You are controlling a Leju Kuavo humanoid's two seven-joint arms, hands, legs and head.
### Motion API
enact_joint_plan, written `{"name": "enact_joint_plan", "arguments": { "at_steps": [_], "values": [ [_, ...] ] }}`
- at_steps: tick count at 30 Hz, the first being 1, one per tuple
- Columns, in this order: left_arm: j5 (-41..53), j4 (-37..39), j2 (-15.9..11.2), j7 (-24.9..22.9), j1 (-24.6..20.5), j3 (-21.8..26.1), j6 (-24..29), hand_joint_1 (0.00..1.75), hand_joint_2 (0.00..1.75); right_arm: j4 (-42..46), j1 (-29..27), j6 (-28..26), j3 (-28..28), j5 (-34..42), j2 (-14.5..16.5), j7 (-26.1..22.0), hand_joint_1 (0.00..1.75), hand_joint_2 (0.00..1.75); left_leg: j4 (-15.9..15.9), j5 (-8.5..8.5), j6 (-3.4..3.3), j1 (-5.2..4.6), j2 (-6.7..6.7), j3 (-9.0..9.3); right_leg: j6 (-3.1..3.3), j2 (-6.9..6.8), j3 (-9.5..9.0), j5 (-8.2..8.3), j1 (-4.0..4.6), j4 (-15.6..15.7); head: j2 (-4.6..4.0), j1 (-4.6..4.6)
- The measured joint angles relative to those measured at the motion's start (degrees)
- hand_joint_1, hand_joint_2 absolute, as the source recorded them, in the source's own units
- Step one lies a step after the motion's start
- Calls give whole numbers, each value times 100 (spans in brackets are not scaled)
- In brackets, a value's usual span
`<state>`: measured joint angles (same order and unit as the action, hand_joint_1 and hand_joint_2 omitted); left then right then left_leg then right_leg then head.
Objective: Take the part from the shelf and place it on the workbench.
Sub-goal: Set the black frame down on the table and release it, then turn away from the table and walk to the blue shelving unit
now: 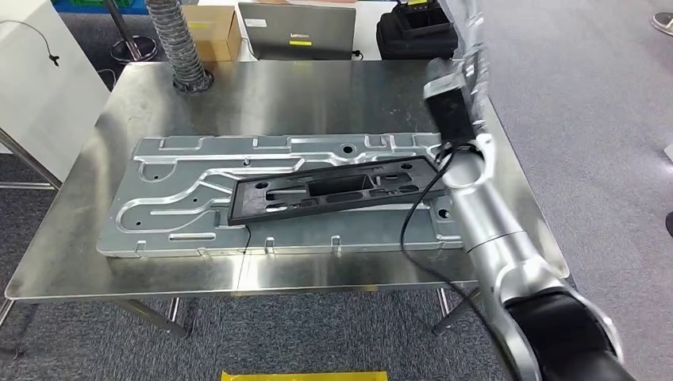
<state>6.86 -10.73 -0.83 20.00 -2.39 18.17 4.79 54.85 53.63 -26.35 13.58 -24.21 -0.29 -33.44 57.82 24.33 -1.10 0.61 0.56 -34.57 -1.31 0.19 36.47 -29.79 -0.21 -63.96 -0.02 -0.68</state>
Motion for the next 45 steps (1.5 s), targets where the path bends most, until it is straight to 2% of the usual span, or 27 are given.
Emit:
{"name": "enact_joint_plan", "arguments": {
  "at_steps": [2, 3, 4, 5, 7, 9, 12, 14, 17, 18, 19, 20, 23, 25, 27, 29, 30, 32, 33, 34, 35, 37, 39, 40, 43, 44, 45],
  "values": [
    [-2, 0, 3, 2, 9, 44, 0, 0, 0, 471, -33, 49, -191, 1, -217, 106, 0, 0, 2, 6, -28, -6, 1, -1, -28, 1, 383, -342, 0, -799, 0, 0],
    [-2, 0, 4, 2, 10, 59, 0, 0, 0, 638, -66, 43, -253, -13, -287, 124, 0, 0, 6, 12, -31, -9, -4, 2, -37, 0, 521, -393, 0, -1056, 0, 0],
    [-10, 0, 6, 11, 8, 69, -4, 0, 0, 778, -99, -28, -300, -73, -345, 133, 0, 0, 11, 19, -32, -10, -12, 7, -39, -1, 560, -325, -1, -1092, 0, 0],
    [-33, 0, 10, 35, -1, 84, -18, 0, 0, 906, -130, -201, -337, -226, -393, 160, 0, 0, 18, 27, -29, -11, -19, 15, -34, -3, 473, -147, -1, -871, 0, 0],
    [-116, 0, 31, 131, -22, 144, -76, 0, 0, 1201, -208, -760, -458, -881, -568, 345, 0, 0, 34, 46, -19, -14, -16, 29, -1, -12, 85, 274, 4, -35, 0, 0],
    [-187, -1, 63, 251, -25, 235, -158, 0, 0, 1584, -434, -1186, -719, -1614, -918, 659, 0, 0, 50, 58, 4, -17, 36, 32, 39, -28, -181, 447, 38, 538, 0, -1],
    [-227, -1, 106, 350, 48, 379, -274, 0, 0, 2164, -1333, -1281, -1573, -1906, -1662, 813, 0, 0, 46, 88, 63, 8, 121, 58, 103, -102, -296, 434, 74, 680, 0, 1],
    [-231, 0, 128, 375, 113, 470, -321, 0, 0, 2392, -2200, -1270, -2443, -1855, -2100, 629, 0, 0, 245, 276, 87, 1, 90, 6, 153, -165, -383, 451, 46, 754, 0, 0],
    [-189, 0, 142, 388, 152, 577, -353, 0, 0, 2439, -3491, -1278, -3767, -1817, -2460, 301, 0, 0, 1256, 874, 106, -3, 8, -392, 186, -223, -406, 455, 36, 778, 0, -1],
    [-179, 0, 142, 388, 159, 607, -362, 0, 0, 2424, -3855, -1268, -4147, -1841, -2508, 267, 0, 0, 1533, 989, 118, 0, -3, -495, 187, -225, -394, 454, 34, 768, 0, -1],
    [-169, 0, 142, 391, 164, 633, -369, 0, 0, 2400, -4173, -1251, -4508, -1892, -2531, 263, 0, 0, 1617, 992, 125, 1, -11, -503, 186, -213, -379, 452, 28, 754, 0, -1],
    [-159, 0, 142, 396, 167, 652, -378, 0, 0, 2366, -4436, -1238, -4827, -1980, -2538, 274, 0, 0, 1467, 886, 124, 2, -14, -397, 181, -194, -364, 449, 18, 737, 0, -1],
    [-112, 0, 142, 448, 152, 720, -399, 0, 0, 2106, -4978, -1273, -5725, -2479, -2491, 107, 0, 0, 329, 455, 78, -7, 3, 255, 137, -127, -338, 440, 5, 678, 0, -1],
    [-64, 0, 150, 502, 135, 766, -402, 0, 0, 1790, -5177, -1307, -6400, -2899, -2364, -181, 0, 0, 14, 395, 40, -31, 16, 418, 70, -101, -327, 459, 8, 659, 0, -1],
    [-21, 0, 162, 544, 129, 799, -402, 0, 0, 1498, -5293, -1325, -7113, -3314, -2162, -443, 0, 0, -13, 329, -19, -45, 8, 407, -9, -85, -322, 491, -6, 668, 0, -1],
    [3, 0, 171, 564, 126, 837, -402, 0, 0, 1285, -5350, -1335, -7725, -3745, -1923, -535, 0, 0, -75, 229, -99, -36, -16, 375, -74, -62, -267, 329, -34, 555, 0, 0],
    [9, 0, 175, 570, 125, 861, -401, 0, 0, 1190, -5356, -1338, -7994, -3976, -1803, -533, 0, 0, -102, 172, -129, -28, -29, 335, -99, -52, -189, 114, -48, 353, 0, 0],
    [12, 0, 182, 574, 124, 906, -397, 0, 0, 990, -5330, -1342, -8478, -4447, -1567, -467, 0, 0, -106, 76, -151, -41, -47, 212, -137, -45, 26, -422, -72, -321, 0, 0],
    [11, 0, 189, 573, 126, 926, -394, 0, 0, 874, -5305, -1343, -8689, -4661, -1474, -397, 0, 0, -100, 27, -148, -49, -52, 137, -152, -45, 94, -583, -83, -644, 0, 0],
    [11, 0, 198, 573, 127, 944, -392, 0, 0, 744, -5281, -1344, -8879, -4843, -1398, -311, 0, 0, -90, -23, -140, -54, -56, 59, -163, -45, 91, -610, -93, -832, 0, 0],
    [11, 0, 210, 572, 127, 962, -392, 0, 0, 619, -5256, -1344, -9032, -4973, -1350, -226, 0, 0, -75, -71, -128, -54, -59, -20, -172, -45, -12, -504, -103, -822, 0, 0],
    [12, -1, 238, 571, 123, 1004, -391, 0, 0, 351, -5203, -1345, -9300, -5157, -1284, -28, 0, 0, -22, -160, -81, -46, -63, -171, -190, -44, -514, -196, -125, -227, 0, -1],
    [26, -3, 268, 569, 121, 1040, -391, 0, 0, 34, -5147, -1345, -9518, -5338, -1224, 213, 0, 0, 24, -241, -8, -43, -64, -253, -147, -29, -1042, -161, -103, 560, 0, 0],
    [36, -4, 280, 567, 120, 1053, -391, 0, 0, -137, -5131, -1348, -9609, -5446, -1185, 324, 0, 0, 29, -282, 30, -42, -63, -259, -103, -17, -1177, -211, -82, 783, 0, 0],
    [85, -4, 303, 549, 126, 1075, -393, 0, 0, -584, -5125, -1354, -9807, -5890, -989, 668, 0, 0, -2, -373, 143, -26, -55, -266, 65, -5, -1137, -131, -48, 848, 0, -2],
    [109, -3, 305, 533, 129, 1079, -393, 0, 0, -728, -5126, -1354, -9832, -6088, -901, 826, 0, 0, 73, -254, 171, -19, -52, -306, 122, -13, -1079, -67, -49, 846, 0, -2],
    [135, -3, 307, 515, 135, 1081, -394, 0, 0, -887, -5133, -1354, -9840, -6268, -813, 1009, 0, 0, 254, -23, 191, -14, -50, -370, 173, -20, -1013, 4, -48, 854, 0, -3]
  ]
}}
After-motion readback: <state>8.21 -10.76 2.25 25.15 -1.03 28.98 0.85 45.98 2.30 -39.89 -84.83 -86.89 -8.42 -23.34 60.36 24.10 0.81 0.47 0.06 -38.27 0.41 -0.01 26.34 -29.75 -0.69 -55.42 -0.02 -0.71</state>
